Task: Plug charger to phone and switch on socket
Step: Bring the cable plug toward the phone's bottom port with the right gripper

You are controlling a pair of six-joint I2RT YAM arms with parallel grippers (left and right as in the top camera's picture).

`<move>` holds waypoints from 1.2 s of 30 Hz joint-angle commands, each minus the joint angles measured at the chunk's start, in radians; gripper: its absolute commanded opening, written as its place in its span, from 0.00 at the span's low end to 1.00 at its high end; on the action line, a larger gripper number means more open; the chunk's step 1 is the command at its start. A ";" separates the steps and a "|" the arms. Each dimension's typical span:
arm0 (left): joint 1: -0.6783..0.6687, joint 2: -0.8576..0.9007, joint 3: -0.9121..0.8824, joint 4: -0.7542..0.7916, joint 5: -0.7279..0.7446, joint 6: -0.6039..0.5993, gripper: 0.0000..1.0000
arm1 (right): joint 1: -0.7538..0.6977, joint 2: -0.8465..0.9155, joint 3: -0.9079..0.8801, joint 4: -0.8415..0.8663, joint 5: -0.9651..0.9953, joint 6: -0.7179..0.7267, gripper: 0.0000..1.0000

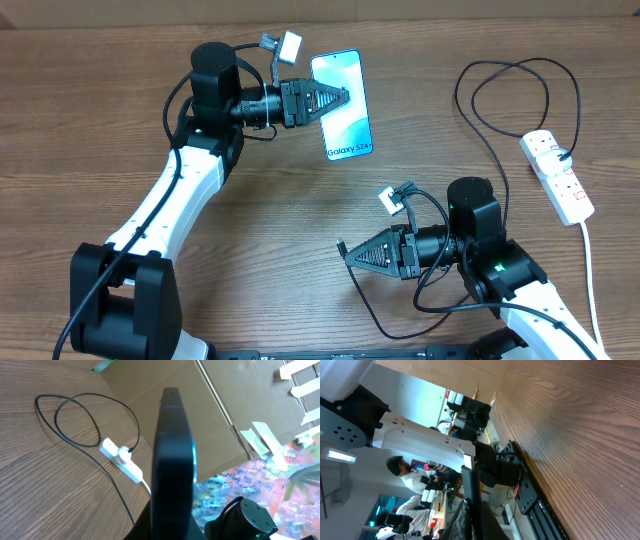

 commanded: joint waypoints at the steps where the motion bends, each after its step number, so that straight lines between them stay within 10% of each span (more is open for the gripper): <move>1: -0.007 -0.002 0.009 0.011 0.016 0.028 0.04 | 0.005 0.000 -0.001 0.010 -0.017 -0.001 0.04; 17: -0.007 -0.002 0.009 0.011 0.019 0.061 0.04 | 0.005 0.000 -0.001 0.032 -0.022 0.007 0.04; 36: -0.006 -0.002 0.009 -0.141 0.107 0.038 0.05 | 0.003 0.007 -0.001 0.113 0.478 -0.006 0.04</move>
